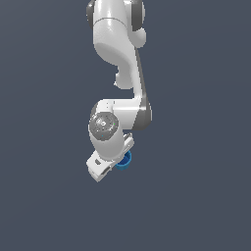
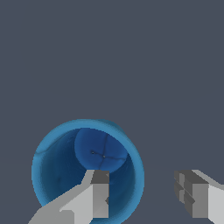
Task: Pick up the object and move it to a goal position.
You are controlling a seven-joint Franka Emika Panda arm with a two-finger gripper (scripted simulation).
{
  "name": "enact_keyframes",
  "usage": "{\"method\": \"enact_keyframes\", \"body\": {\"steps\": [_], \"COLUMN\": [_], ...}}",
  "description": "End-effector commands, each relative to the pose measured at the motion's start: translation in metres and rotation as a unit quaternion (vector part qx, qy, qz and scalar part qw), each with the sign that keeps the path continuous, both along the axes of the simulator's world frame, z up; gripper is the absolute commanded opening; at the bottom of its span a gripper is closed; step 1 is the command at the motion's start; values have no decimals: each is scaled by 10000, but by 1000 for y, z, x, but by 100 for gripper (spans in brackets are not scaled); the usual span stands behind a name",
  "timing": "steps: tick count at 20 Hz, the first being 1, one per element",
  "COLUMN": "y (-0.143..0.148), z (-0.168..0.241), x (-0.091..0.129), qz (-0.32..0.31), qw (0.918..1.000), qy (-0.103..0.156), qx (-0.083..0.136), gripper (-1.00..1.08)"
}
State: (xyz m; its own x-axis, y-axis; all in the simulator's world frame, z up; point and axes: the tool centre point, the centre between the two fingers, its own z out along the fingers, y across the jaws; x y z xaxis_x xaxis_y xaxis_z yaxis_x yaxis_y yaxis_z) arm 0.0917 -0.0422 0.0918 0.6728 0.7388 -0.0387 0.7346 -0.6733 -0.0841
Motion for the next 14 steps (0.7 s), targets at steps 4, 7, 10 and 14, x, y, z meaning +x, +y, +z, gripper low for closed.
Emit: {"method": "enact_keyframes", "body": {"steps": [4,7,10,14], "y": [1,1,1,1], "z": [-19,-20,-20,-20], "x": [-2,-3,-3,-3], "qz": [13,13,13,13], "qw": [10000,10000,10000,10000], "qy": [9,9,9,9], "qx": [4,4,4,4], "gripper": [28,-100,-100,-100]}}
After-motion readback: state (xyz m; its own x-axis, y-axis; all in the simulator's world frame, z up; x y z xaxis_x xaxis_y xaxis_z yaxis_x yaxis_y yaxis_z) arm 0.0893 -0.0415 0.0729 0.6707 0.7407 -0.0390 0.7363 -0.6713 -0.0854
